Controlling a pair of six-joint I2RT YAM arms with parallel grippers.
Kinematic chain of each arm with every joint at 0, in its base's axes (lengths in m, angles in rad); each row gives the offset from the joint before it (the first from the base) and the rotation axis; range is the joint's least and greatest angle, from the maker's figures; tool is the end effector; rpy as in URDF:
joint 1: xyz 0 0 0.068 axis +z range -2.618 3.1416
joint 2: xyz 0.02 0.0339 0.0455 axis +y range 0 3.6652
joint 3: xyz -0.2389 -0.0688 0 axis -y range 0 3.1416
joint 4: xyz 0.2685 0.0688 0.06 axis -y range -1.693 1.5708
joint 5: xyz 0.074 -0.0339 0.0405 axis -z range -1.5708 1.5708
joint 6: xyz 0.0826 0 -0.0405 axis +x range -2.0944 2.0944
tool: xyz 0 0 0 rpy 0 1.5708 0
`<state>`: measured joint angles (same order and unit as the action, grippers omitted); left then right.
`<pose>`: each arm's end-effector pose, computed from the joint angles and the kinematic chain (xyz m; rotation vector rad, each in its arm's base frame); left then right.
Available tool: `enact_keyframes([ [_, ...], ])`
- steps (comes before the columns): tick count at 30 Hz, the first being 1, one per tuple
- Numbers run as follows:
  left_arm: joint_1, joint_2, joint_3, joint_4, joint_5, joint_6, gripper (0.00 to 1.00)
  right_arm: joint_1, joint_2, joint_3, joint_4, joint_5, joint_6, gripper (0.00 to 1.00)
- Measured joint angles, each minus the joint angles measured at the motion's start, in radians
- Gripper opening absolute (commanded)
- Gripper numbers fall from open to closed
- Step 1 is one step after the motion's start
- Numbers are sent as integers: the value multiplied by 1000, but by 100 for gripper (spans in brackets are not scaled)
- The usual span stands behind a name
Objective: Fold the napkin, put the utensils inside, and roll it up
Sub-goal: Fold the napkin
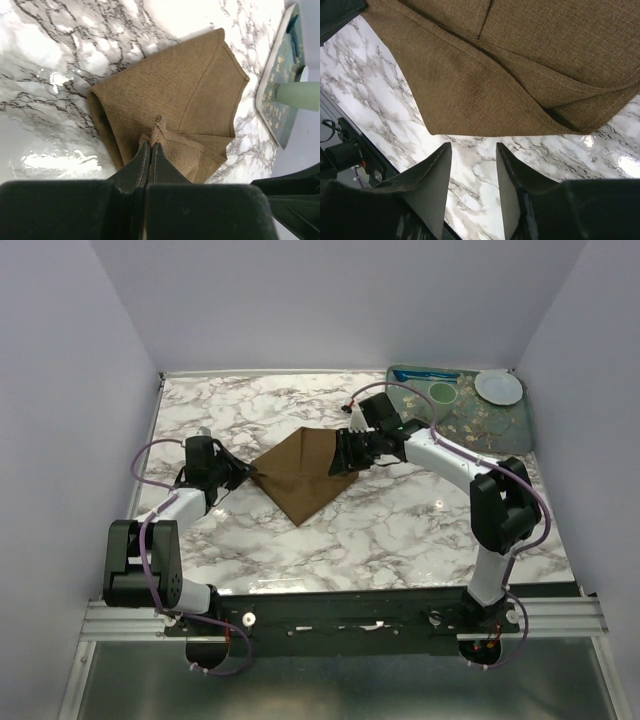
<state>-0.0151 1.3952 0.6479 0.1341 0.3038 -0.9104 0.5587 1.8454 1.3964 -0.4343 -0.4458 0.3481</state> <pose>0.3406 -0.0299 0.1223 -0.8218 2.1293 -0.8389 0.3601 0.2671 0.1662 -0.4758 2.5248 0.9233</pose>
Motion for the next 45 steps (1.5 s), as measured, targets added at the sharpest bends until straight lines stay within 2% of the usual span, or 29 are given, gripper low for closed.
enact_keyframes([
  [15,35,90,55,0,1,-3,0,36,103,55,8,-35,-1,43],
  [18,35,109,63,-2,1,-4,14,36,109,60,14,-37,-2,43],
  [19,35,112,63,-6,1,-6,26,36,109,60,14,-37,-2,43],
  [20,35,112,63,-8,1,-4,31,36,110,60,15,-38,-2,43],
  [22,35,112,64,-10,0,-4,38,35,111,60,15,-38,-2,43],
  [26,35,96,105,-85,-13,19,42,36,111,59,17,-38,-1,43],
  [30,35,15,145,-175,-53,57,43,36,111,58,26,-39,0,43],
  [34,35,-80,172,-221,-74,78,31,36,111,58,40,-36,4,43],
  [36,31,-87,177,-212,-58,77,31,36,111,57,45,-26,4,43],
  [45,-33,143,181,-132,53,30,27,33,148,54,61,10,19,39],
])
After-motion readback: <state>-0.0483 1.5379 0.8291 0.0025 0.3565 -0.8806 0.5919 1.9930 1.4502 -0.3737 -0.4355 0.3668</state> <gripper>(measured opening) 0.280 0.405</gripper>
